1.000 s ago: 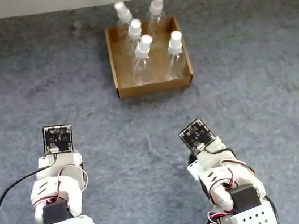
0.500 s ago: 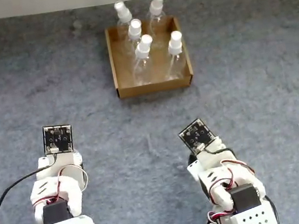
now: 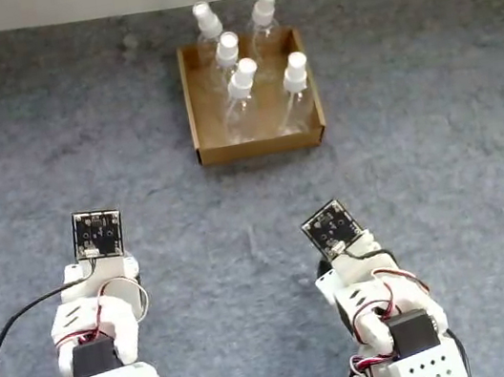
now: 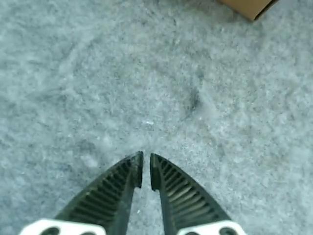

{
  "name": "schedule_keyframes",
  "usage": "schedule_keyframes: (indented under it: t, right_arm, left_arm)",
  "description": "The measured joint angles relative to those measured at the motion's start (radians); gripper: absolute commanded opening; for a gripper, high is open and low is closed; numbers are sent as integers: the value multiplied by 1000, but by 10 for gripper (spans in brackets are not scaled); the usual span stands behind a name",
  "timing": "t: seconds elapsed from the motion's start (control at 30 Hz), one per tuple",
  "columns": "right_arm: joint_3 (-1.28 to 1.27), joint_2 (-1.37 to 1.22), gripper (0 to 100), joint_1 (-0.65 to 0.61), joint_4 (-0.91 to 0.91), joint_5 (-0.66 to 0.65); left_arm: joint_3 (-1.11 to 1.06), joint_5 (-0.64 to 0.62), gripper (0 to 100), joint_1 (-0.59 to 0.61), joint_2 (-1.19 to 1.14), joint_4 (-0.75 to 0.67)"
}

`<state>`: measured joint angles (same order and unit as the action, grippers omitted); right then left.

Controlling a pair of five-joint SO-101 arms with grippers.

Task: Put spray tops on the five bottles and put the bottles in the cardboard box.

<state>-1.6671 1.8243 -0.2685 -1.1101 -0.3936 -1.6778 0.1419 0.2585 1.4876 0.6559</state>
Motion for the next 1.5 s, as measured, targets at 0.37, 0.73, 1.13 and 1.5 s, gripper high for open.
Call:
schedule_keyframes:
  t: [0.37,0.73,1.13,1.5]
  right_arm:
    - [0,0,4,0,0,0]
    - [0,0,4,0,0,0]
    - [0,0,4,0,0,0]
    - [0,0,4,0,0,0]
  left_arm:
    - [0,0,27,-144,0,0]
    - [0,0,27,-144,58,63]
    - [2,0,26,-186,324,671]
    - [2,0,26,-221,324,671]
